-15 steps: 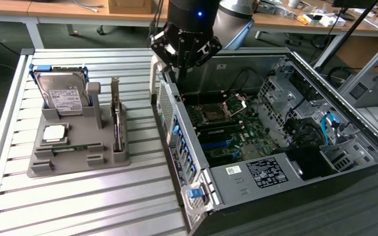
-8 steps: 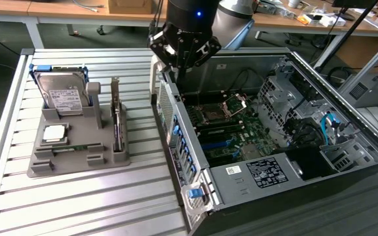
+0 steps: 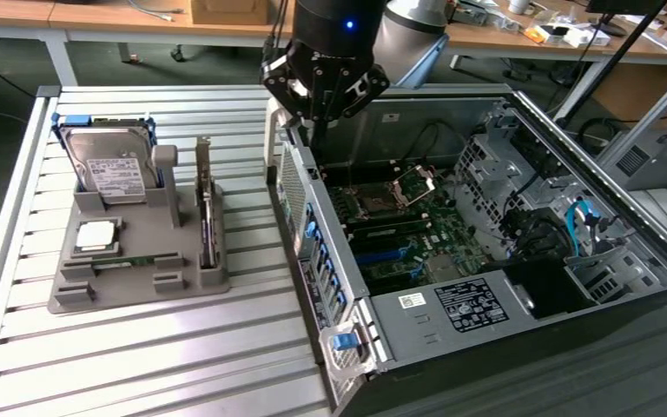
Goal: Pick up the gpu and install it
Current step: 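Reach for the gpu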
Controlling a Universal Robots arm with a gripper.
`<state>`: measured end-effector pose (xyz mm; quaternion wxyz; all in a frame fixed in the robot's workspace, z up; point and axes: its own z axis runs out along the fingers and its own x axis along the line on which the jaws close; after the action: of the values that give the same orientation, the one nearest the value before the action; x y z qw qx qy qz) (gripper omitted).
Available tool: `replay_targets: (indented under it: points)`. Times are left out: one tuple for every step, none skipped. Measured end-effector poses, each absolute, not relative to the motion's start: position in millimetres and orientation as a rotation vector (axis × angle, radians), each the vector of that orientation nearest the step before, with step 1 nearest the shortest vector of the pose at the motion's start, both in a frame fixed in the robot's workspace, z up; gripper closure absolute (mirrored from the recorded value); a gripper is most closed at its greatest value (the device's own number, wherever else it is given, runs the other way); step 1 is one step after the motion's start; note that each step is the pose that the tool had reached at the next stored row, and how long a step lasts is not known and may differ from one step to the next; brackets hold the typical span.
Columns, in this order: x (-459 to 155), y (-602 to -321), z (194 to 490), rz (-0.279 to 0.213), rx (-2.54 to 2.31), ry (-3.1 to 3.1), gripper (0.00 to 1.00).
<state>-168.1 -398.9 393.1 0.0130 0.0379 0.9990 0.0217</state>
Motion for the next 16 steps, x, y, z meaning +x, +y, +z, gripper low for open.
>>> replay_targets:
  points:
    - [-168.2,-398.9,393.0,0.068,0.118,3.112,0.87]
    - [-168.3,-398.9,392.9,0.068,0.118,3.112,0.87]
    - [-168.5,-398.9,392.9,0.068,0.118,3.112,0.87]
    - [-168.7,-398.9,392.9,0.068,0.118,3.112,0.87]
    - [-169.0,-398.9,393.0,0.068,0.118,3.113,0.87]
    - [-169.1,-398.9,393.0,0.068,0.118,3.112,0.87]
    - [-169.2,-398.9,393.0,0.068,0.118,3.112,0.87]
    - [-169.6,-398.9,393.0,0.068,0.118,3.112,0.87]
    - [-170.4,-399.0,393.0,0.068,0.118,3.112,0.87]
    - [-171.0,-398.9,393.0,0.068,0.118,3.112,0.87]
    - [-171.7,-399.0,393.0,0.068,0.118,3.112,0.87]
    - [-172.4,-399.0,393.0,0.068,0.118,3.113,0.87]
    - [-172.8,-398.9,393.0,0.068,0.118,3.113,0.87]
    - [-173.3,-398.9,393.0,0.068,0.118,3.113,0.87]
    - [-173.6,-398.9,393.0,0.068,0.118,3.112,0.87]
    - [-174.0,-398.9,393.0,0.068,0.118,3.112,0.87]
